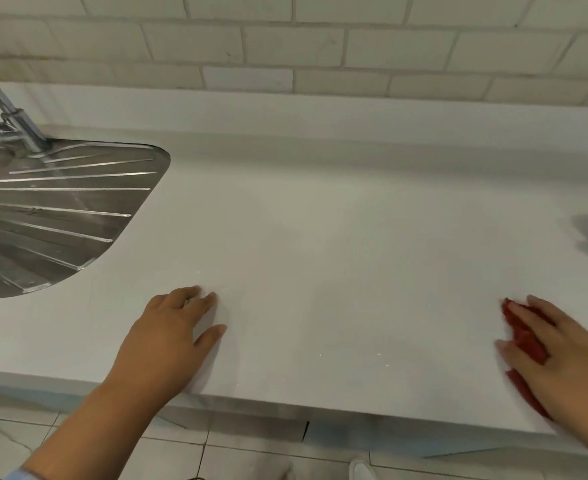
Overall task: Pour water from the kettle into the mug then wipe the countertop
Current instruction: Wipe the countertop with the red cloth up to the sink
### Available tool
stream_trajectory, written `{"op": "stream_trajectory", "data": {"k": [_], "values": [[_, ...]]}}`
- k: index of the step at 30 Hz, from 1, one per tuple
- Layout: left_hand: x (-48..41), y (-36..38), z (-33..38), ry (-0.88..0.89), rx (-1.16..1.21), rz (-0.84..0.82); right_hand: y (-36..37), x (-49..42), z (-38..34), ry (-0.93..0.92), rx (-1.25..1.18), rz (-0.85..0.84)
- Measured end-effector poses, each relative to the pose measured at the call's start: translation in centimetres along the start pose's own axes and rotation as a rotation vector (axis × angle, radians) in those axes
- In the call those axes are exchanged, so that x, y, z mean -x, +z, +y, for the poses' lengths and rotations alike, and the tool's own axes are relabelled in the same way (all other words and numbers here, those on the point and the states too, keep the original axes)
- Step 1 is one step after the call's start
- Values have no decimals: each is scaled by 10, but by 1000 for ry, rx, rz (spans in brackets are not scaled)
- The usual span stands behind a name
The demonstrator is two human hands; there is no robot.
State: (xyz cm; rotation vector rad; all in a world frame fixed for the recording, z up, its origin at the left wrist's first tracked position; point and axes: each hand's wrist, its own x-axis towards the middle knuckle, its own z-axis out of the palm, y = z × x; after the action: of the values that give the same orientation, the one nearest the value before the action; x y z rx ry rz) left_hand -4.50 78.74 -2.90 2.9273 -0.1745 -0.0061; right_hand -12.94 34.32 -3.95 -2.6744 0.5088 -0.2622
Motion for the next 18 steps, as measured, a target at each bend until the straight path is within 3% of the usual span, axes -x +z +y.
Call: {"op": "stream_trajectory", "data": {"k": [4, 7, 12, 15, 18], "values": [[3, 1, 0, 6, 5, -10, 34, 14, -70, -110, 60, -26], [5, 2, 0, 18, 10, -11, 62, 24, -128, -198, 22, -124], [9, 1, -4, -22, 166, 4, 101, 28, -212, -265, -142, -141], [16, 0, -6, -45, 214, 40, 115, 14, -256, -248, -321, -174], [21, -3, -12, -61, 204, 77, 111, -6, -277, -62, -758, -243]]}}
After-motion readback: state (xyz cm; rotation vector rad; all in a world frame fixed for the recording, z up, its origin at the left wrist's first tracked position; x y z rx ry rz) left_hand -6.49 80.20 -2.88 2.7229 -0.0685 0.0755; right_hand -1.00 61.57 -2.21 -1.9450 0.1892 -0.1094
